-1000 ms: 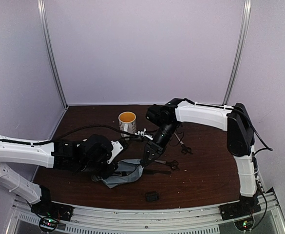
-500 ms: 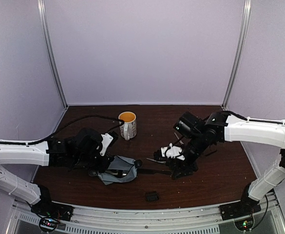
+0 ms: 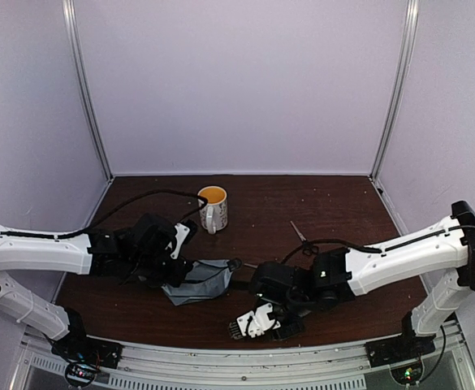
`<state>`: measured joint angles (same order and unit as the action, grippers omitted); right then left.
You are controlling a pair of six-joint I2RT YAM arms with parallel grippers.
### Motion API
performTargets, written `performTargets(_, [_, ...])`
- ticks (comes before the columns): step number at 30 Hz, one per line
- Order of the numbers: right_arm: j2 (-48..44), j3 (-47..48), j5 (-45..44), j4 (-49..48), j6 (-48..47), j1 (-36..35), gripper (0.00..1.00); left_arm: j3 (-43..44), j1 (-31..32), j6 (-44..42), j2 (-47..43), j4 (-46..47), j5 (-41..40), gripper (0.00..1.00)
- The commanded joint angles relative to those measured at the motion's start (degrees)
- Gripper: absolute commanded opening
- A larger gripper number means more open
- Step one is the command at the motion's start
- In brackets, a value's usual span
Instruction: Sort the hair-cutting tools
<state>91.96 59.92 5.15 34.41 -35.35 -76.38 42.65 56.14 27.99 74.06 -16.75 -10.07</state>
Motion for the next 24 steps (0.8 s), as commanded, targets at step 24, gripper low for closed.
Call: performTargets(24, [8.8,1.9,-14.2,-5.8,5.3,-4.6,0.09,1.9,-0.6,0.8,-1.1,0.6,1.3,0.0])
